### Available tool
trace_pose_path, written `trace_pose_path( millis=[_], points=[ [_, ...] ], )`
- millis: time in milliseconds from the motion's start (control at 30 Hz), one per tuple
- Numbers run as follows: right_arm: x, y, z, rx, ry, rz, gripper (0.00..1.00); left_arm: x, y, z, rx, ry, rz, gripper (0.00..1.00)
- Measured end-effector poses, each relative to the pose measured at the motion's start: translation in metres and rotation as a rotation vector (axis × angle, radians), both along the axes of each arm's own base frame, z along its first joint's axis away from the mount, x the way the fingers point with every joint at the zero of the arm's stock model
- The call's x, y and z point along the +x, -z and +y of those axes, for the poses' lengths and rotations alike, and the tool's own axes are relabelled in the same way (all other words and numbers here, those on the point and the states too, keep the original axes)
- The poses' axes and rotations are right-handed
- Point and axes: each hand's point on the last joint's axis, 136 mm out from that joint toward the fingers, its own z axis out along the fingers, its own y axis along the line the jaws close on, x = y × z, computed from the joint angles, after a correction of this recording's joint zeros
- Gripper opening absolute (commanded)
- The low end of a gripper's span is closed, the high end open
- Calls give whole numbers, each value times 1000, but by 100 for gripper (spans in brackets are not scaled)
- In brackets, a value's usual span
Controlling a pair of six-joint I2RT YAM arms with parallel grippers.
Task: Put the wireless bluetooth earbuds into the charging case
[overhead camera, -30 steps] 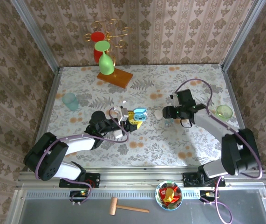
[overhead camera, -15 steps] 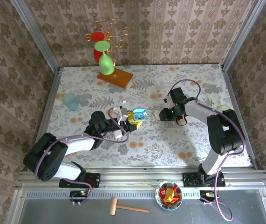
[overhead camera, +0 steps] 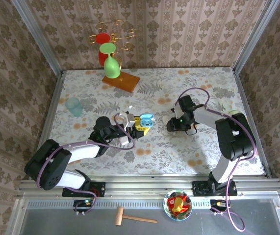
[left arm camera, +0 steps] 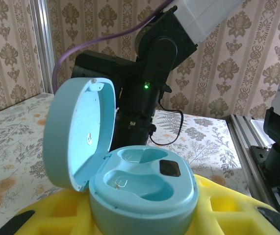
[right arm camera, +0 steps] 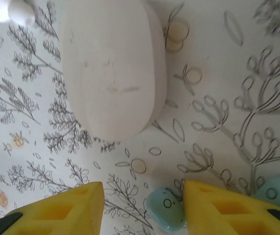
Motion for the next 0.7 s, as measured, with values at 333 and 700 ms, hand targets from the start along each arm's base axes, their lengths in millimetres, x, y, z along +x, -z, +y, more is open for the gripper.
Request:
trace_pose_path(
  millis=[333,700],
  points=[
    [-7,-5,-1,15,13,4,45,0,0,0,0,2,0,32],
    [-4,4,0,51,76,28,32,-1,-2,1,-2,3,-3,32]
  ],
)
